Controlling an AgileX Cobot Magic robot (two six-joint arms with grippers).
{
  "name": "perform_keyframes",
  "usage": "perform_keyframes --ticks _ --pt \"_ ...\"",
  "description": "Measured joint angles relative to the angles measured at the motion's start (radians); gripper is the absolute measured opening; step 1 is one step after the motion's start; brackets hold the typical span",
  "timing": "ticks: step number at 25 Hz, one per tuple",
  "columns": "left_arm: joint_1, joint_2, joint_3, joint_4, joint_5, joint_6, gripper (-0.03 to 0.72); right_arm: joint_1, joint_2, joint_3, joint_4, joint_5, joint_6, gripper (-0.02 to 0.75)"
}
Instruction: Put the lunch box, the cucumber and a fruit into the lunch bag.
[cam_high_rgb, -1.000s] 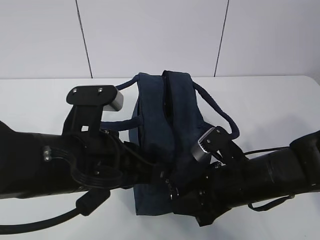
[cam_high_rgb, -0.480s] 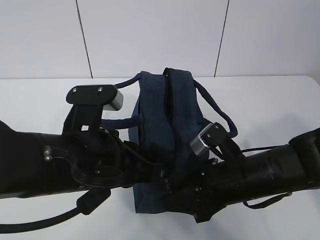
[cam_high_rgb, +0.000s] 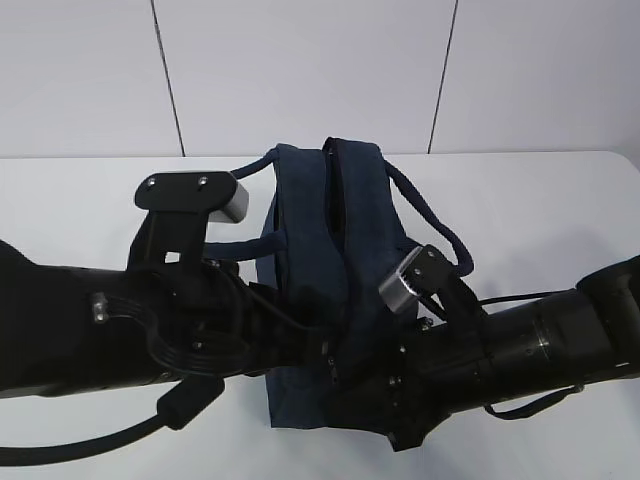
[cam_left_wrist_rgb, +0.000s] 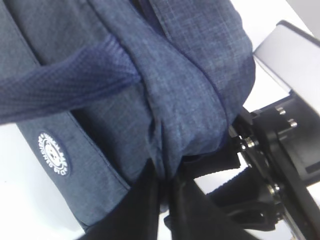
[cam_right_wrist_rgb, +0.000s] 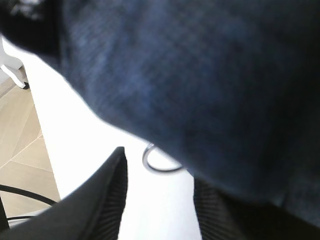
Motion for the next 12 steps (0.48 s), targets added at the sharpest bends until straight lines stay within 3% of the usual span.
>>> perform_keyframes --ticks 12 --pt "0.000 0.000 0.000 0.000 0.000 0.000 0.003 0.000 0.000 -0.002 -0.015 -0.027 -0.001 0.316"
